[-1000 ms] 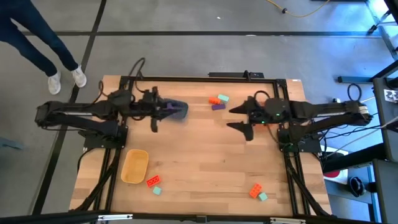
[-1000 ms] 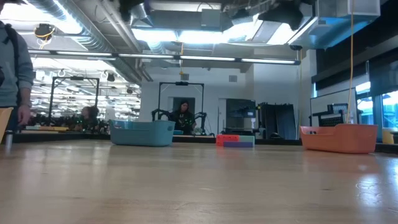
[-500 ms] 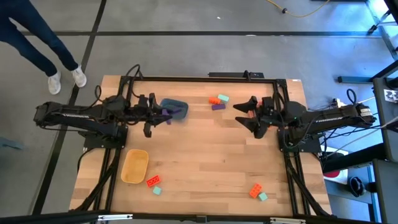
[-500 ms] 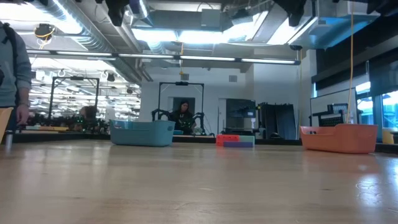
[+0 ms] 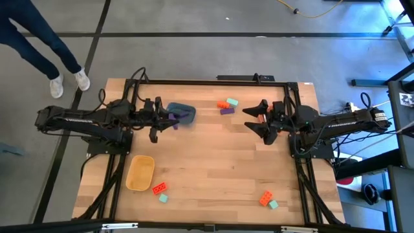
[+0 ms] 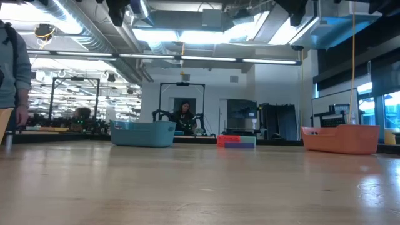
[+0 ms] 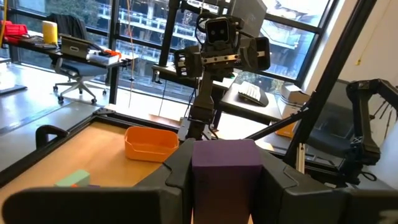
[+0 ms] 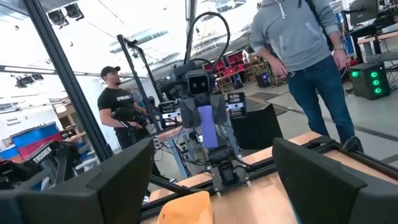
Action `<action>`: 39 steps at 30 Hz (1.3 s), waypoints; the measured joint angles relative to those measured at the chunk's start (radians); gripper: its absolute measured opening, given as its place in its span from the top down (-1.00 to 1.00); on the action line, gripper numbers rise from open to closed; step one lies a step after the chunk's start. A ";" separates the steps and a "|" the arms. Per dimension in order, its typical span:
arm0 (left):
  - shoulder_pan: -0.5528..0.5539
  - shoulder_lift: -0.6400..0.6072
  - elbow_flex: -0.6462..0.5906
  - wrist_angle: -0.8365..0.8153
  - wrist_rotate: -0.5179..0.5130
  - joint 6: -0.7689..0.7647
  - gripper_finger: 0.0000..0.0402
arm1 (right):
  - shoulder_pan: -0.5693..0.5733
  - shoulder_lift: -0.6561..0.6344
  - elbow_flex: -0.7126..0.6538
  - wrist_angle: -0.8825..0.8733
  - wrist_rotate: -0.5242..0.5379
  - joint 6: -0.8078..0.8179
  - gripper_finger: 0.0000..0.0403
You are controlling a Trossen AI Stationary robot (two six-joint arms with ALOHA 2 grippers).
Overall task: Sort & place blocks by color
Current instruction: Put the bottom right violet rectangle block into the blue bin
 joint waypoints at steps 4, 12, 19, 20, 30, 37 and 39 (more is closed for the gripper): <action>0.000 0.000 0.000 0.000 0.000 0.000 0.54 | 0.000 0.000 0.000 -0.010 0.000 0.000 -0.63; 0.000 0.000 0.000 0.000 0.000 -0.001 0.54 | 0.000 0.000 0.000 -0.020 0.000 0.000 -0.63; 0.000 0.000 0.000 -0.001 -0.001 -0.004 0.54 | 0.000 0.000 0.000 -0.034 -0.037 -0.013 -0.63; 0.000 0.000 0.000 -0.001 0.000 -0.004 0.54 | 0.000 0.000 0.000 -0.037 -0.046 -0.027 -0.63; 0.000 0.010 0.000 -0.021 -0.027 -0.015 0.54 | 0.000 0.007 0.001 -0.039 -0.052 -0.055 -0.63; 0.134 0.167 0.115 -0.248 -0.086 -0.070 0.54 | 0.000 0.007 0.001 -0.041 -0.052 -0.056 -0.63; 0.218 0.239 0.193 -0.390 -0.035 -0.043 0.54 | 0.000 0.007 0.001 -0.042 -0.052 -0.056 -0.63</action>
